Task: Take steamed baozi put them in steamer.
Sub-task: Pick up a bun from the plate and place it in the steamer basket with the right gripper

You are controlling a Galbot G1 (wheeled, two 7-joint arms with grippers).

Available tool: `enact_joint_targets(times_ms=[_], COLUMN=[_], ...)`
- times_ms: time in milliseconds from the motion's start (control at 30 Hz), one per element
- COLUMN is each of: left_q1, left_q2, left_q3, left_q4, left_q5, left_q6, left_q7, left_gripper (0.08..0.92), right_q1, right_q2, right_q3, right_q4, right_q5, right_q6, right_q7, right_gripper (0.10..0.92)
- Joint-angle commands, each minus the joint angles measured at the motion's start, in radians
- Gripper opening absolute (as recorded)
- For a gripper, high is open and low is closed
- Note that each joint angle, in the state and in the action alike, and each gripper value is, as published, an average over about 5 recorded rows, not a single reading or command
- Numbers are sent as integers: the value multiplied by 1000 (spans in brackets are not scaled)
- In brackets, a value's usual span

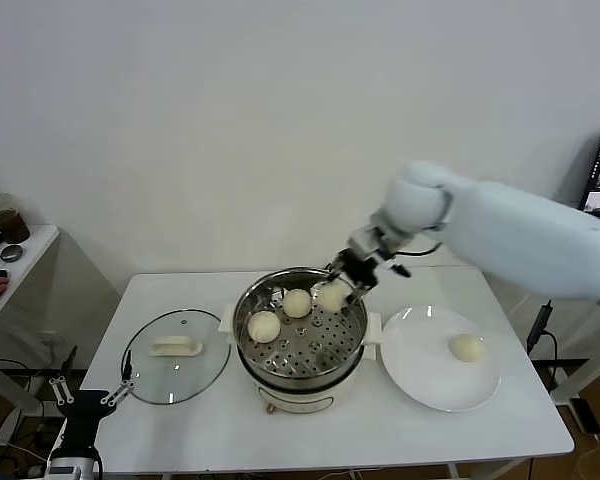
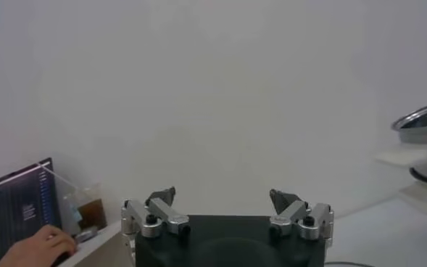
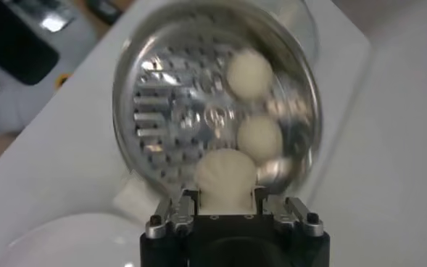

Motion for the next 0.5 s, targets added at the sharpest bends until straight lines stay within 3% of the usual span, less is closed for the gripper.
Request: enact_joint_targets(times_ms=[33, 500], left_q1=[-1, -3], left_q2=[-2, -6], left_q3=[-6, -6], left_q4=[4, 20], left_q5=[0, 1], left_q6=[-2, -14], left_q7=[-1, -10], left_gripper=[823, 823], right_q1=[2, -8], right_q2=[232, 246], right_q3=[-138, -170], right_q4=[-41, -57], right_q5=[-131, -202], right_q6=[269, 469], right_q7=[25, 35], right_gripper=[475, 494])
